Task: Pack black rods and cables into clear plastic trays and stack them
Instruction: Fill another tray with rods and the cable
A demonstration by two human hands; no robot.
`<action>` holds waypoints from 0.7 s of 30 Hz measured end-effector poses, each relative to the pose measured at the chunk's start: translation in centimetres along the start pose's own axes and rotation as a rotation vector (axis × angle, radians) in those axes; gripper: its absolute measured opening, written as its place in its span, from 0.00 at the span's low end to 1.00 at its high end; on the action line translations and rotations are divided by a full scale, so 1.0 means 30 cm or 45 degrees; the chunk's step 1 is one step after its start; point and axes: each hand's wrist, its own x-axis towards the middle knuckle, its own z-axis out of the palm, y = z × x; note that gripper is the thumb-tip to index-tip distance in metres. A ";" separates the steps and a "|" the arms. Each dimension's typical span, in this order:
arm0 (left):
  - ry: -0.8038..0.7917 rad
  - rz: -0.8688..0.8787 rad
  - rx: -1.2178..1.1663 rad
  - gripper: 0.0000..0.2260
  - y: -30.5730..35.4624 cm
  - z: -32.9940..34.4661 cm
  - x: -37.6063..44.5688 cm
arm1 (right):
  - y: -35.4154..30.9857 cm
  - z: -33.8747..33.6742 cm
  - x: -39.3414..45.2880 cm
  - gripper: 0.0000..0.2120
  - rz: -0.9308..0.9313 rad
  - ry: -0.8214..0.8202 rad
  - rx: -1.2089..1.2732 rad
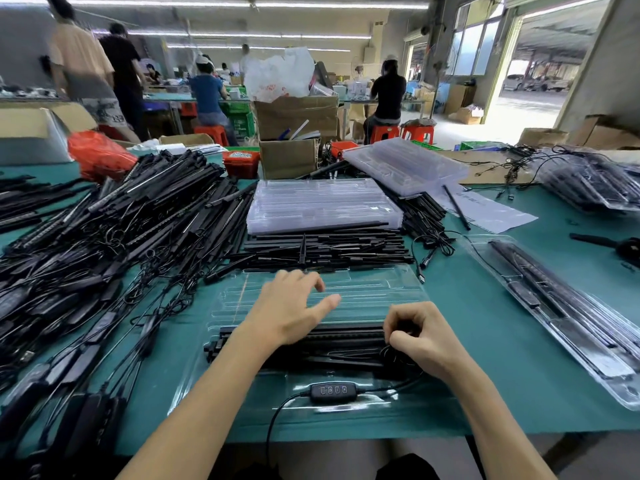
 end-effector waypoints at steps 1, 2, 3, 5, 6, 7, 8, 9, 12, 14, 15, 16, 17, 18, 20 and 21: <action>-0.047 -0.098 0.114 0.29 -0.020 0.007 -0.020 | 0.003 0.000 -0.002 0.04 0.010 -0.013 -0.021; -0.081 -0.188 0.188 0.30 -0.039 0.012 -0.039 | 0.005 -0.001 -0.002 0.05 0.013 -0.028 -0.054; -0.101 -0.258 0.230 0.31 -0.056 0.017 -0.054 | 0.009 -0.003 -0.004 0.06 0.005 -0.042 -0.097; -0.113 -0.342 0.243 0.33 -0.074 0.023 -0.073 | 0.015 -0.006 -0.009 0.07 -0.012 -0.071 -0.203; -0.104 -0.361 0.237 0.34 -0.076 0.023 -0.076 | 0.018 -0.008 -0.014 0.07 -0.016 -0.082 -0.249; -0.093 -0.369 0.238 0.34 -0.074 0.023 -0.074 | 0.021 -0.010 -0.019 0.06 -0.017 -0.094 -0.276; -0.086 -0.375 0.247 0.34 -0.070 0.022 -0.071 | 0.023 -0.011 -0.026 0.05 -0.017 -0.115 -0.289; -0.082 -0.382 0.256 0.34 -0.067 0.023 -0.069 | 0.023 -0.012 -0.034 0.03 -0.018 -0.142 -0.296; -0.061 -0.390 0.262 0.34 -0.067 0.024 -0.068 | 0.024 -0.013 -0.055 0.05 -0.046 -0.141 -0.332; -0.048 -0.383 0.261 0.34 -0.070 0.025 -0.073 | 0.028 -0.014 -0.066 0.17 -0.104 -0.059 -0.413; -0.042 -0.381 0.261 0.34 -0.070 0.025 -0.075 | 0.027 -0.015 -0.070 0.21 -0.135 -0.021 -0.453; -0.038 -0.382 0.259 0.34 -0.069 0.025 -0.077 | 0.025 -0.017 -0.072 0.23 -0.167 0.003 -0.482; -0.036 -0.383 0.256 0.34 -0.068 0.025 -0.078 | 0.022 -0.019 -0.074 0.25 -0.192 0.016 -0.505; -0.036 -0.383 0.253 0.34 -0.067 0.025 -0.078 | 0.020 -0.022 -0.075 0.26 -0.205 0.024 -0.518; -0.037 -0.383 0.249 0.34 -0.066 0.025 -0.079 | 0.019 -0.025 -0.077 0.27 -0.209 0.036 -0.543; -0.037 -0.383 0.248 0.33 -0.065 0.025 -0.081 | 0.021 -0.025 -0.080 0.26 -0.208 0.043 -0.561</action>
